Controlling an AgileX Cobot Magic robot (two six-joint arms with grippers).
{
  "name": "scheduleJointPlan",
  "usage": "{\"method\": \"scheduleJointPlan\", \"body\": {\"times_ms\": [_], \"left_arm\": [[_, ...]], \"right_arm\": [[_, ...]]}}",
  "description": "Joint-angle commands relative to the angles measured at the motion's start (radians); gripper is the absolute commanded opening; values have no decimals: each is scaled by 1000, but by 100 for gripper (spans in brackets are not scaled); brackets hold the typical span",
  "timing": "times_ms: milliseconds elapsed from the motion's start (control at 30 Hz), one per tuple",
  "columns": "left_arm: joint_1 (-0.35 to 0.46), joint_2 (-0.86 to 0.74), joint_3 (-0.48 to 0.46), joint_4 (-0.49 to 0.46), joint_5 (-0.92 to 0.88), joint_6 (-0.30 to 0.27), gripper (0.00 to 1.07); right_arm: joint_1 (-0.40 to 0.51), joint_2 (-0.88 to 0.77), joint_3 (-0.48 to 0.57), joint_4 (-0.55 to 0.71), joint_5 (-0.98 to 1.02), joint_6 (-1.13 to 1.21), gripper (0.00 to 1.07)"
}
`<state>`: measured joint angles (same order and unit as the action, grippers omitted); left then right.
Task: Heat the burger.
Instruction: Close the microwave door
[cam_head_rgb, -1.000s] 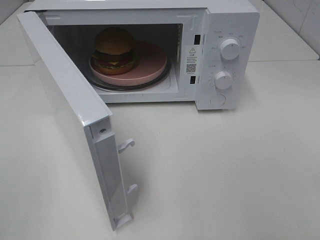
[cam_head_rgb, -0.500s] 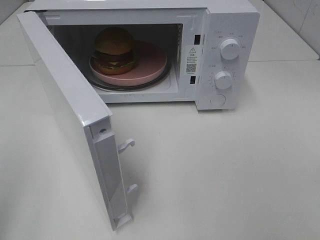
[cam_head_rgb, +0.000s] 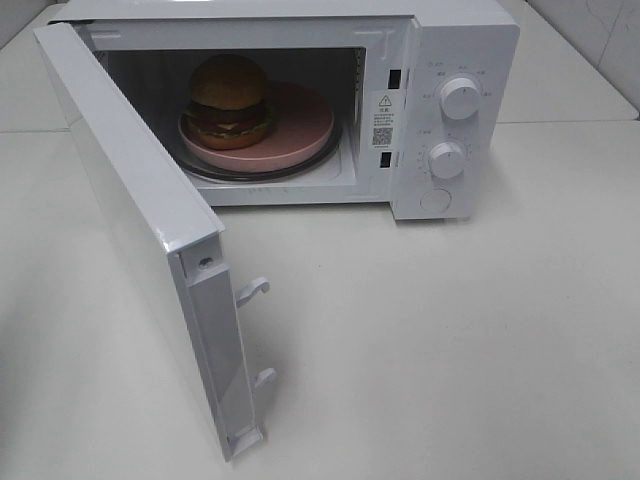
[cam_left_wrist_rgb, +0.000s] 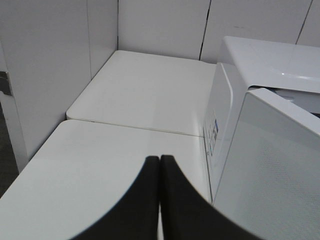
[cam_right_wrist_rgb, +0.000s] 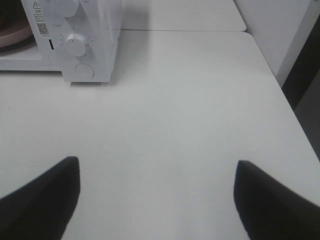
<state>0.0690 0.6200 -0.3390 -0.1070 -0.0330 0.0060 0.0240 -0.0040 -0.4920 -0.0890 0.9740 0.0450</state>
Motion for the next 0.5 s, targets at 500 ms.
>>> {"method": "scheduleJointPlan", "body": {"times_ms": [500], "left_arm": [[-2,436,69,251,-580,-183,0]], "right_arm": [[-3,-35,3,-1,-13,-15,76]]}}
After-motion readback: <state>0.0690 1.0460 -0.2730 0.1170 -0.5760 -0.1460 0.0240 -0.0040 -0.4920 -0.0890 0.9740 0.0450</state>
